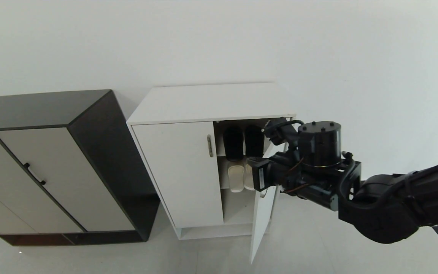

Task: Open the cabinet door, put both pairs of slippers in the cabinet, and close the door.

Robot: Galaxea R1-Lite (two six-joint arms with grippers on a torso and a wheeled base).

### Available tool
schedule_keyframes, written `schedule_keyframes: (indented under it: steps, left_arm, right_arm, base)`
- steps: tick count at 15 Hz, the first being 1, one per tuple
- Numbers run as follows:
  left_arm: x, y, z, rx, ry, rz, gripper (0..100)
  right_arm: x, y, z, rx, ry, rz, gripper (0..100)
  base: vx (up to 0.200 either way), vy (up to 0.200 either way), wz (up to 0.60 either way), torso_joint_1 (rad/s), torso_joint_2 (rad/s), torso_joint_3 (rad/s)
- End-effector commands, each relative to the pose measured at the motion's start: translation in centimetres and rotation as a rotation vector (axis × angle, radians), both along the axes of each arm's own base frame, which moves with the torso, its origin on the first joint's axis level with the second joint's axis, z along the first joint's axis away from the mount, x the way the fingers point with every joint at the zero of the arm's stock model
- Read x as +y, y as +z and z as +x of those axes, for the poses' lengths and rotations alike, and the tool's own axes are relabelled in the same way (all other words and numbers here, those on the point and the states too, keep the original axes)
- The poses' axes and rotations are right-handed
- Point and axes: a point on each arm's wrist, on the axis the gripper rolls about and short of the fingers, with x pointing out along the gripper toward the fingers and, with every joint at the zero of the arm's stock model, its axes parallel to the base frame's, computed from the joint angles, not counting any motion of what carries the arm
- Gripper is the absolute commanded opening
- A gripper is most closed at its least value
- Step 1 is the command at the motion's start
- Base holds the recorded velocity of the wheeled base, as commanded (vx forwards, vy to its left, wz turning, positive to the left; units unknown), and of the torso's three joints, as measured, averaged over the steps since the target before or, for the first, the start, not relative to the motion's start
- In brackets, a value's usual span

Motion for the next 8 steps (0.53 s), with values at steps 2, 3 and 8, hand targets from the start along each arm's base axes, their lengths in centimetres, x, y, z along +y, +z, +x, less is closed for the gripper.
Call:
schedule_keyframes:
  steps: [2,3,8]
  left_arm:
    - [0.0,0.0,0.0,0.001,-0.002,0.001,0]
    - [0.0,0.0,0.0,0.001,-0.002,0.001,0]
    - [0.0,0.0,0.0,0.001,-0.002,0.001,0]
  right_arm:
    - [-4.2,0.4,-1.1,0.028,-0.028,-0.008,0]
    - [-4.8,-0.3,-1.6,0.05,-0.034,-0.025,0]
    - [-6.8,-1.9,-3.0,0.106,-0.055,-0.073,0]
  base:
    - [0.1,0.0,0.0,-0.001,0.0,0.004]
    - [0.2,0.0,0.0,-0.007,0.0,0.002]
    - [0.16,0.0,0.0,0.002,0.0,0.003]
